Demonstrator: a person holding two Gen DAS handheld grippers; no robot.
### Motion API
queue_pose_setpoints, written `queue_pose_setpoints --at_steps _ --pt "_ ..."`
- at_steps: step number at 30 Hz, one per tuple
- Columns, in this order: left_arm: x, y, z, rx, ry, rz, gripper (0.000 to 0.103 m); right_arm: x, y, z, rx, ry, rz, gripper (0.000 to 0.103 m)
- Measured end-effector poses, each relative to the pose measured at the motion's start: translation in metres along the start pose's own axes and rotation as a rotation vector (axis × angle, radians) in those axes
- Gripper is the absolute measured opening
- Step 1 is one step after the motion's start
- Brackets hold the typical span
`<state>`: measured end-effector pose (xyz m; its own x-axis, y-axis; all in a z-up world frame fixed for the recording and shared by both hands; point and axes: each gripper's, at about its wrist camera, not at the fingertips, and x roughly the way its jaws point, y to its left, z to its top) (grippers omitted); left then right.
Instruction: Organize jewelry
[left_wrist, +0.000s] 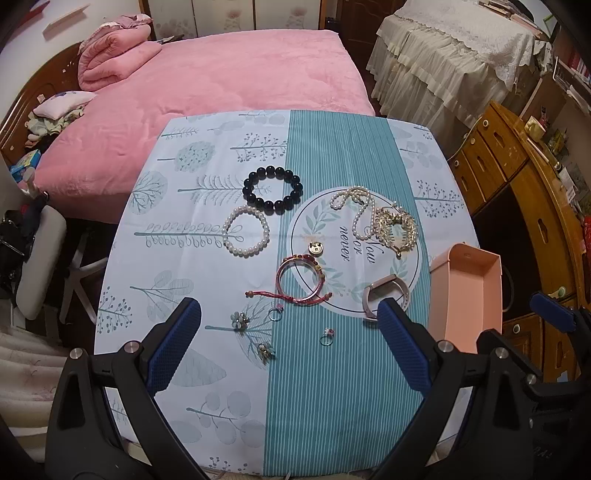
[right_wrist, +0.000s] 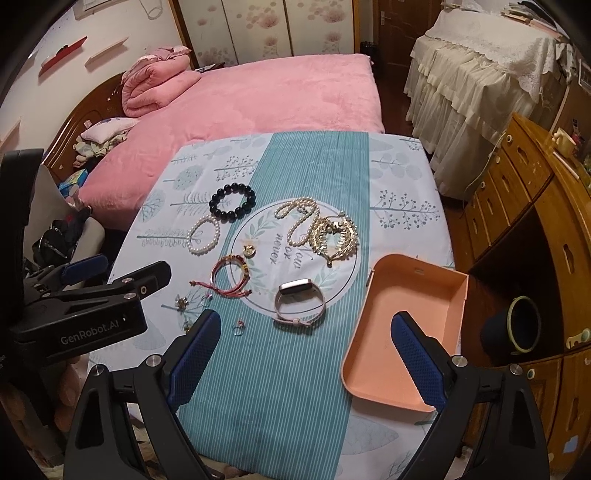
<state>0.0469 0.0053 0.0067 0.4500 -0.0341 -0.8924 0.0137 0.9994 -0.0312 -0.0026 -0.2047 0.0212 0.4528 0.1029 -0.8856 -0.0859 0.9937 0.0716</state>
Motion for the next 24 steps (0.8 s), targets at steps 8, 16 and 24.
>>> queue_pose_setpoints --at_steps 8,16,24 --pt "0.001 0.004 0.004 -0.002 0.0 0.0 0.096 0.0 -0.002 0.004 0.025 0.004 -0.027 0.095" --pt "0.001 0.008 0.002 0.008 0.004 0.005 0.096 0.001 0.007 0.004 0.007 0.005 -0.026 0.095" --pt "0.003 0.016 0.001 -0.006 0.004 0.008 0.096 0.003 0.019 0.007 -0.004 0.006 -0.014 0.093"
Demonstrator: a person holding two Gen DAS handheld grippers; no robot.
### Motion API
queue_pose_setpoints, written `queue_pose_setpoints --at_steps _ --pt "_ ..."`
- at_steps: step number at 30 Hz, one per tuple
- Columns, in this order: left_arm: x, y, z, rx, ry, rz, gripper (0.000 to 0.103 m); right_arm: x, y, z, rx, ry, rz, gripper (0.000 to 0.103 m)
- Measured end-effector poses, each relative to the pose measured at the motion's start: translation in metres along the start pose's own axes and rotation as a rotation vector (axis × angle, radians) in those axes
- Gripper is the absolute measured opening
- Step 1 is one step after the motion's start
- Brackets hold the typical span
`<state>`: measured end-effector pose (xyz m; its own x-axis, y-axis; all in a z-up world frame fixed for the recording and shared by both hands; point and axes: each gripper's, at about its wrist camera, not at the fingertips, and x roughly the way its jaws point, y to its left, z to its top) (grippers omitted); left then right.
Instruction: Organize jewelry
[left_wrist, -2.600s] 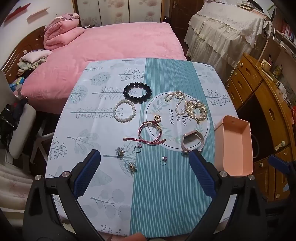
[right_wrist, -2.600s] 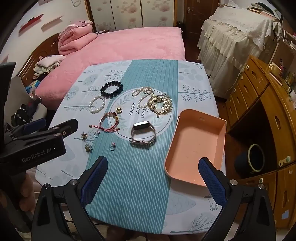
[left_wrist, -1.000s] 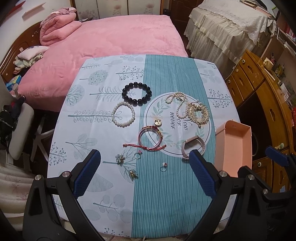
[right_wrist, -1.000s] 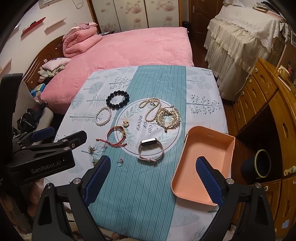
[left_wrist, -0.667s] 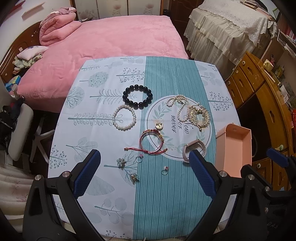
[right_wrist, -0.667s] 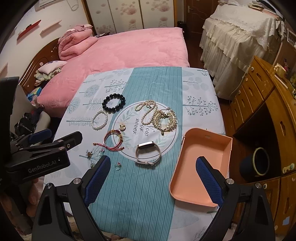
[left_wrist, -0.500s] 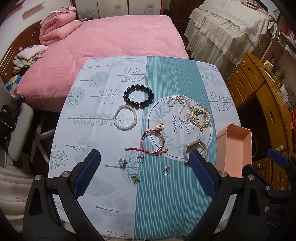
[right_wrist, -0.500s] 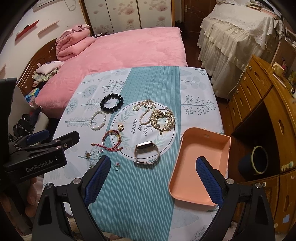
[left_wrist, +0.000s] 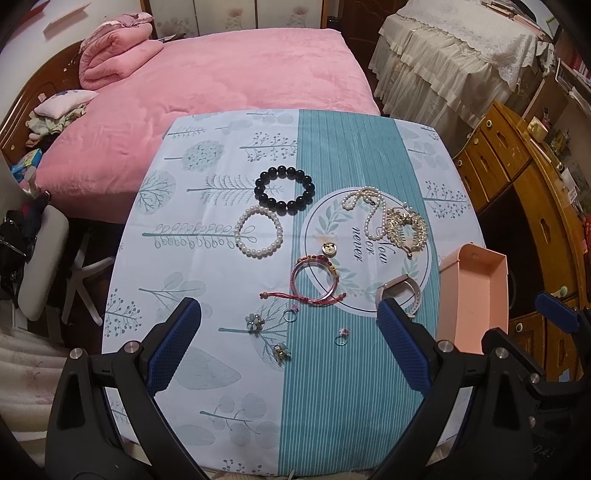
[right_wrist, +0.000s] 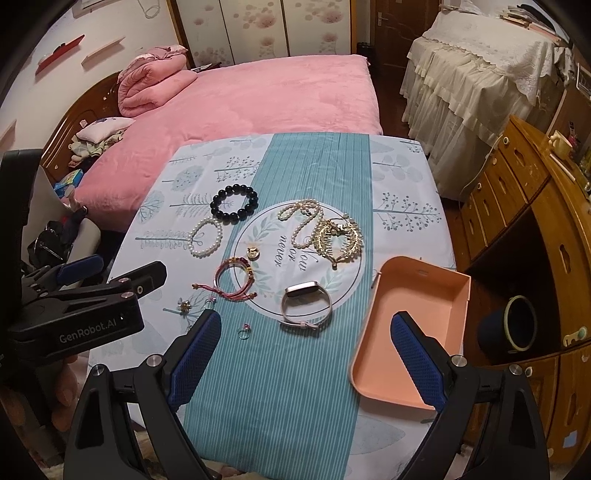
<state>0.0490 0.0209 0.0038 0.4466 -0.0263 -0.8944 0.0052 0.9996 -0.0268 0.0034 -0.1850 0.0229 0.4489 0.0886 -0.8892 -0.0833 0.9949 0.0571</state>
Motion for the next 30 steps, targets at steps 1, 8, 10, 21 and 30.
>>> queue_pose_setpoints --at_steps 1,8,10,21,30 --pt "0.001 0.002 0.0 -0.005 0.001 0.001 0.096 0.0 0.001 0.001 -0.002 0.0 0.002 0.092" --pt "0.005 0.024 0.007 -0.034 0.005 0.0 0.096 0.007 0.014 0.008 -0.009 0.01 0.018 0.08" --pt "0.008 0.033 0.01 -0.056 0.007 -0.004 0.096 0.011 0.017 0.01 -0.006 0.016 0.019 0.078" --pt "0.032 0.08 0.03 -0.082 -0.007 0.014 0.096 0.049 0.034 0.026 0.011 0.073 0.001 0.076" --pt "0.101 0.12 0.05 -0.094 0.087 -0.052 0.074 0.112 0.055 0.055 0.057 0.135 0.003 0.076"
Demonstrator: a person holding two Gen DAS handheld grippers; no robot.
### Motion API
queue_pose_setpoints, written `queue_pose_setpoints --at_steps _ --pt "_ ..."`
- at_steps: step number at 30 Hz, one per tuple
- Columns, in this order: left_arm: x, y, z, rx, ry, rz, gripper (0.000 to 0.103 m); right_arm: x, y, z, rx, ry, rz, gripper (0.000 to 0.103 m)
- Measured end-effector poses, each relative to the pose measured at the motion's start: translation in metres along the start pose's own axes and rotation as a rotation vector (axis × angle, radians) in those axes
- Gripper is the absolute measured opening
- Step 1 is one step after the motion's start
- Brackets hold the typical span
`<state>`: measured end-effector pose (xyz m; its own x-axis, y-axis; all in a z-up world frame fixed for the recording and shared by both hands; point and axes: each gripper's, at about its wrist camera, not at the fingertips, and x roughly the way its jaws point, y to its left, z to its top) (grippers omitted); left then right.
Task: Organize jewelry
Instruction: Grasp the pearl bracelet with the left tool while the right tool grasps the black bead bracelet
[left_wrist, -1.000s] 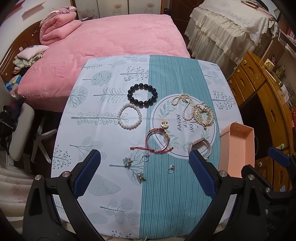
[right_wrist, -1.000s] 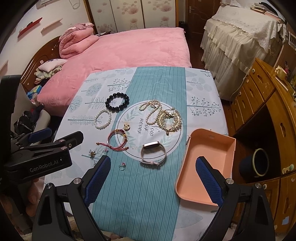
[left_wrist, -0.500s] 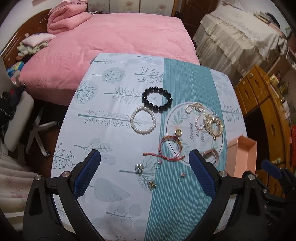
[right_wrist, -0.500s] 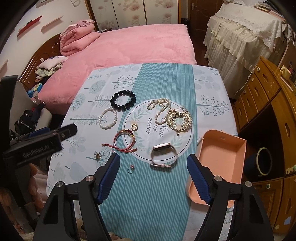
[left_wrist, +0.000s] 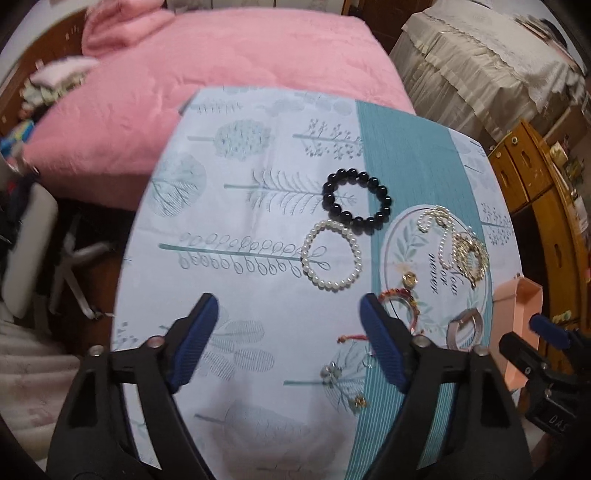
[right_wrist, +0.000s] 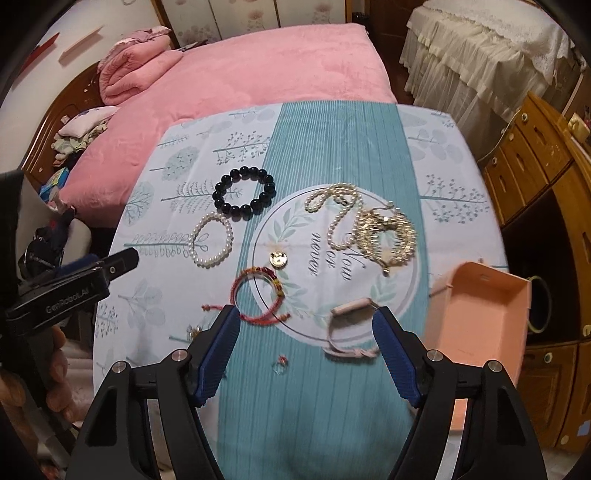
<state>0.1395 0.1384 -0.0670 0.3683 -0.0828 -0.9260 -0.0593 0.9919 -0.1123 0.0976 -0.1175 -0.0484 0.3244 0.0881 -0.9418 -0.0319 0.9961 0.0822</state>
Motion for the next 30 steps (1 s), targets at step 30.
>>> queue_pose_setpoints --at_steps 30 --pt "0.147 -0.047 0.053 0.157 0.186 0.047 0.049 0.215 0.066 0.173 -0.042 0.148 0.031 0.04"
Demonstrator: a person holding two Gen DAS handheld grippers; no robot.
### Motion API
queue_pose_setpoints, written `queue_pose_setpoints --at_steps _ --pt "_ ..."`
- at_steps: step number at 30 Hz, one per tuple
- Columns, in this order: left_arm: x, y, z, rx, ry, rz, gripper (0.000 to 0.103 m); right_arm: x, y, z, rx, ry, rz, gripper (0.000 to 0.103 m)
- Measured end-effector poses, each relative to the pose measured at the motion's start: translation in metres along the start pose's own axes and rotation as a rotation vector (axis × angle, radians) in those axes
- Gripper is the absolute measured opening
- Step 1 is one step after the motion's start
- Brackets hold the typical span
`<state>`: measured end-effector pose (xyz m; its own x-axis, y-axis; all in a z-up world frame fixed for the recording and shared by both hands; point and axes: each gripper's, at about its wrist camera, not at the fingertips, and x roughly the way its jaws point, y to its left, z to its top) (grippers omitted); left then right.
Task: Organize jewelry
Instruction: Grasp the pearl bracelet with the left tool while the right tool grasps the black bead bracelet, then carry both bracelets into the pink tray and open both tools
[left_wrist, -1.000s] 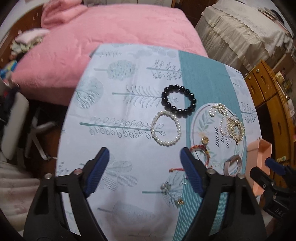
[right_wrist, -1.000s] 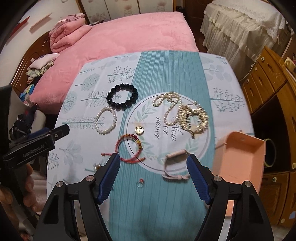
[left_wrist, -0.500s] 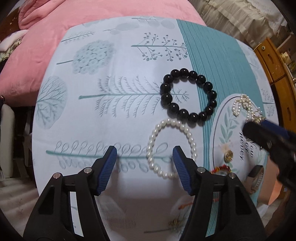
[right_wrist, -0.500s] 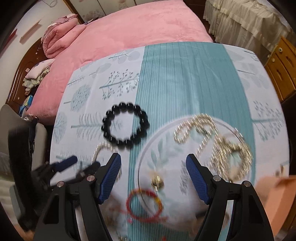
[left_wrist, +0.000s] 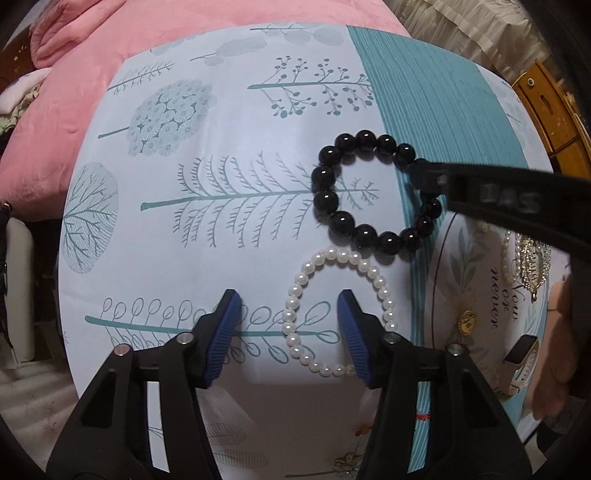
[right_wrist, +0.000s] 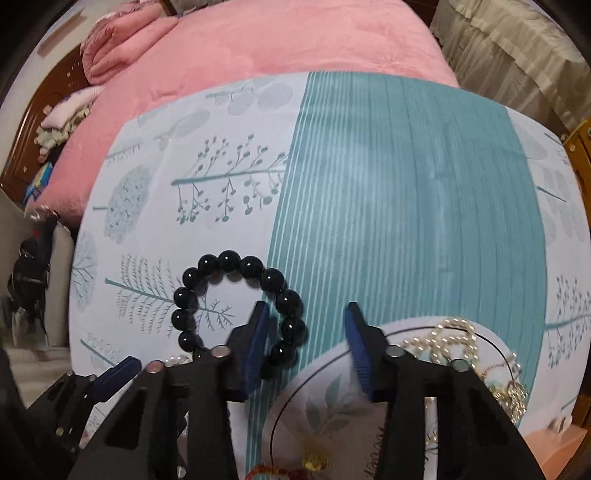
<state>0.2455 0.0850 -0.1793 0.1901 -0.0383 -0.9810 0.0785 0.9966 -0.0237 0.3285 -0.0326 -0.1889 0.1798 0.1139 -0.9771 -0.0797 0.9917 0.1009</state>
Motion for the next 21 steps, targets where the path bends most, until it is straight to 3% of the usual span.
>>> queue_pose_setpoints --at_steps 2,3,4,5,11,21 --pt "-0.002 -0.003 -0.003 0.011 -0.003 -0.004 0.034 0.003 0.008 0.003 -0.03 -0.004 -0.026 0.036" --pt "-0.003 -0.006 -0.003 0.023 -0.006 -0.002 0.019 0.004 0.011 0.004 -0.042 -0.005 -0.04 0.034" --pt "-0.003 -0.009 -0.002 0.029 -0.004 -0.002 0.009 0.005 0.015 0.004 -0.057 -0.008 -0.058 0.029" --pt "-0.003 -0.009 -0.002 0.027 0.002 0.001 0.006 0.005 0.019 0.002 -0.073 -0.011 -0.068 0.017" --pt "-0.011 0.009 -0.003 -0.07 0.0 -0.057 0.005 -0.004 0.018 -0.008 -0.073 -0.031 -0.003 0.014" --pt "-0.089 0.025 -0.005 -0.134 -0.127 -0.133 0.005 -0.095 -0.008 -0.039 -0.021 -0.178 0.121 0.014"
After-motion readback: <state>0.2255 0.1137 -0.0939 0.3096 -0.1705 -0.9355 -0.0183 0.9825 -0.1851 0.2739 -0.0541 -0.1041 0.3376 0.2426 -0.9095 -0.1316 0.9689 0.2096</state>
